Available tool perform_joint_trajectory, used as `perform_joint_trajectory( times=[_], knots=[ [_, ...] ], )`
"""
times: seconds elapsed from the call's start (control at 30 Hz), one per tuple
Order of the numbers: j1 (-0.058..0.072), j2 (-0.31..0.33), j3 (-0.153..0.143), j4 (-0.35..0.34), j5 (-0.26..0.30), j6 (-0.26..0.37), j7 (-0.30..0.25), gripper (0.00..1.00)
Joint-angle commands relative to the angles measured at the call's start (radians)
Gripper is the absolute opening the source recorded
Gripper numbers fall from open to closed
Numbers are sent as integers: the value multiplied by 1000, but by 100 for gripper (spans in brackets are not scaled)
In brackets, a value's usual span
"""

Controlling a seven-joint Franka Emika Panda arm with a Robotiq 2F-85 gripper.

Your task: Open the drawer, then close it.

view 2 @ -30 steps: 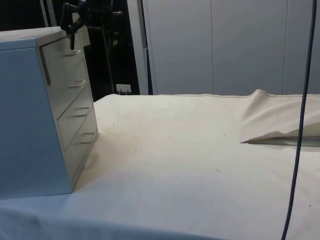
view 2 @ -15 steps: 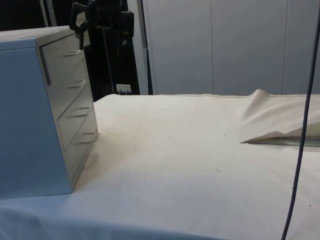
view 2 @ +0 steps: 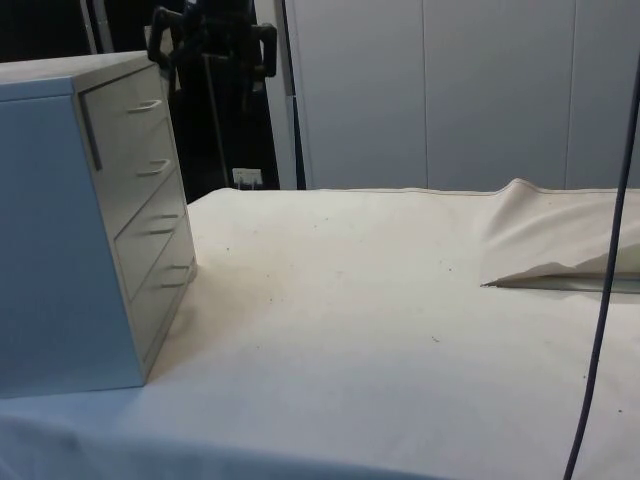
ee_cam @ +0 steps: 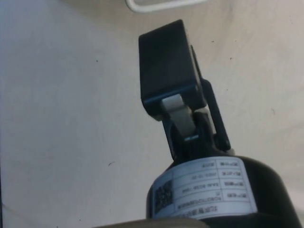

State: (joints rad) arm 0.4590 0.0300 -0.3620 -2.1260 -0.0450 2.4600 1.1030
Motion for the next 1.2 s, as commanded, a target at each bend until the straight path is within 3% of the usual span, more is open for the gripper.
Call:
perform_joint_trajectory(
  times=[0.0, 0.1, 0.23, 0.37, 0.63, 0.67, 1.17],
  knots=[
    [-2, 3, -2, -1, -16, 11, 27, 100],
    [-1, 2, -1, 0, -3, 0, 16, 100],
    [-6, 9, -9, 4, -16, 9, 47, 100],
    [-6, 8, -10, 3, -4, 0, 37, 100],
    [-11, 22, -21, 13, -11, 23, 72, 100],
    [-11, 15, -20, 8, -4, 10, 57, 100],
    [-12, 42, -24, 14, -17, 123, 126, 100]
  ],
)
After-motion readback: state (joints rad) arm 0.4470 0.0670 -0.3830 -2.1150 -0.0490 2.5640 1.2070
